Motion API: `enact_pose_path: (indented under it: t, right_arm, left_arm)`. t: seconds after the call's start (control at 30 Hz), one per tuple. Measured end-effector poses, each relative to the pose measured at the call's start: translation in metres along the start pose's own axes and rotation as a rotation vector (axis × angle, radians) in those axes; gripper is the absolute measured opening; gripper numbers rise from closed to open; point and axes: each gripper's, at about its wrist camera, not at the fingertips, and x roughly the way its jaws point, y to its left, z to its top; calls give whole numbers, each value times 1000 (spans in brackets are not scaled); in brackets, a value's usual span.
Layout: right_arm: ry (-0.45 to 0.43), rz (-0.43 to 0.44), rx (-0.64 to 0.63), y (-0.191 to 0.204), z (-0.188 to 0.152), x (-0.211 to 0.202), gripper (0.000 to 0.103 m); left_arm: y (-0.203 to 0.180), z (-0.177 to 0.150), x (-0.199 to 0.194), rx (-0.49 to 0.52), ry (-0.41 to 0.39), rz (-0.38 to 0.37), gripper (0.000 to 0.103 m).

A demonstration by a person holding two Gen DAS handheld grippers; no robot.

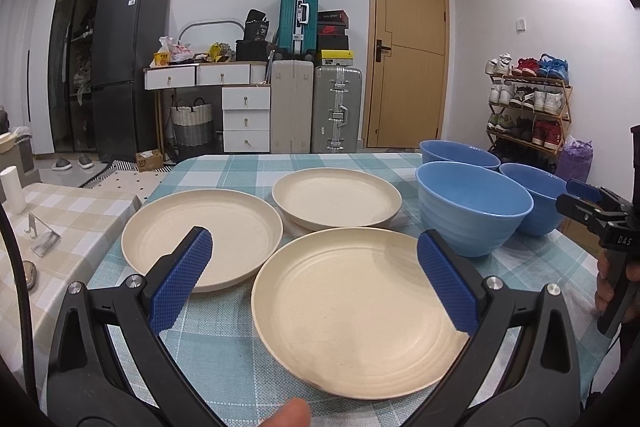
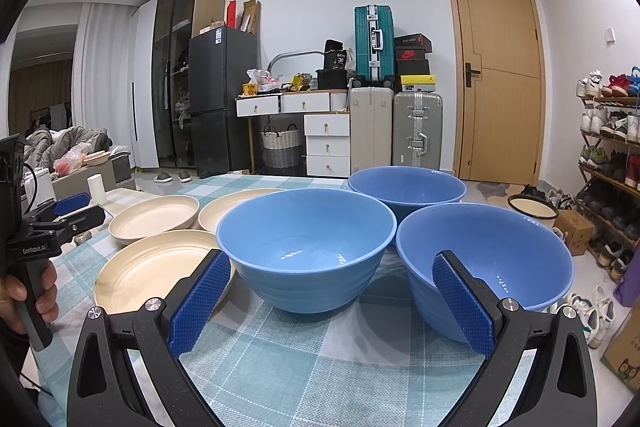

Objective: Organize plates and bowls

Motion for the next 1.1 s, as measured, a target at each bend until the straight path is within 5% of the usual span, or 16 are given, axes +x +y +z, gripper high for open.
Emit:
enact_pose_path:
  t: [0.27,0.8,1.1]
  right_arm:
    - [36,37,67,-3,6,0,103]
    - [107,138,63,38,46,8,103]
    - [101,109,63,59,86,17,103]
  left_arm:
    - [12,12,-8,-61,6,5,102]
    - [15,72,-51,-8,39,112,102]
    - [38,100,-61,-51,91,175,102]
